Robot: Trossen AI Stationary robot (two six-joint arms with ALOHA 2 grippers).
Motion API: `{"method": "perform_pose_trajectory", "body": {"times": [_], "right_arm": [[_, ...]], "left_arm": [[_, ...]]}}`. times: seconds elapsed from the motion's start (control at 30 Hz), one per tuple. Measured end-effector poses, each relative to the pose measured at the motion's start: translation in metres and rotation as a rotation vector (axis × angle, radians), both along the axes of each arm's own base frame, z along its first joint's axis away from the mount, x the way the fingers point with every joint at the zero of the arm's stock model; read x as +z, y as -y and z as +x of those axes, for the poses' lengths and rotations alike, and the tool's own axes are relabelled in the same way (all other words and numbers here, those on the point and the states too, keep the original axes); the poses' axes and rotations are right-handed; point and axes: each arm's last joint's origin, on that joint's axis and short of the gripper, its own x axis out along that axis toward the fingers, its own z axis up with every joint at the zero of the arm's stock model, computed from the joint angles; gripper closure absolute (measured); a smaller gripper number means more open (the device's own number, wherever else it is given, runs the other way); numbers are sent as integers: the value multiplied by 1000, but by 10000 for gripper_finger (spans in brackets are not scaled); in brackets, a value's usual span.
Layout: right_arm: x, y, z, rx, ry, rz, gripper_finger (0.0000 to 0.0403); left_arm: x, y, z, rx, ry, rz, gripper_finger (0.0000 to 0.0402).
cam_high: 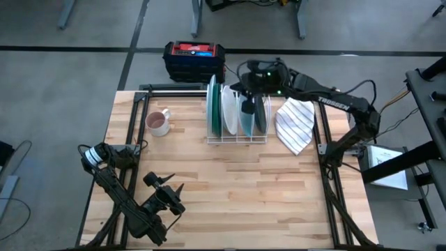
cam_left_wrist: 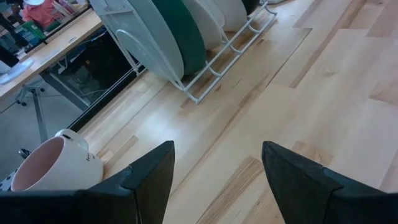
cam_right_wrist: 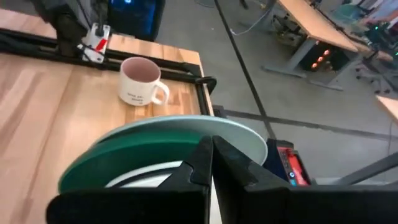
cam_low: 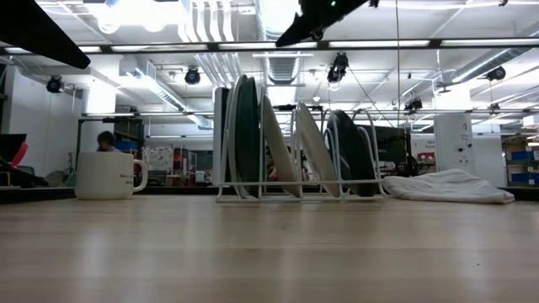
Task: Sort dishes
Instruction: Adjust the green plate in the dishwasher rack
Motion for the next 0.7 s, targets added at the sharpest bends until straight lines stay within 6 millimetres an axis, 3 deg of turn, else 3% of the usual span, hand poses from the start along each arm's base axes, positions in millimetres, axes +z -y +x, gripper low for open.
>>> {"method": "perform_pose_trajectory", "body": {"times": [0.3, 0.7], "right_arm": [[-36, 11, 34, 37, -41, -12, 403], [-54, 16, 53, 37, -18, -10, 403]], "left_arm": [[0, 0, 0, 2, 3, -2, 169], [0, 0, 0, 1, 1, 0, 169]]}}
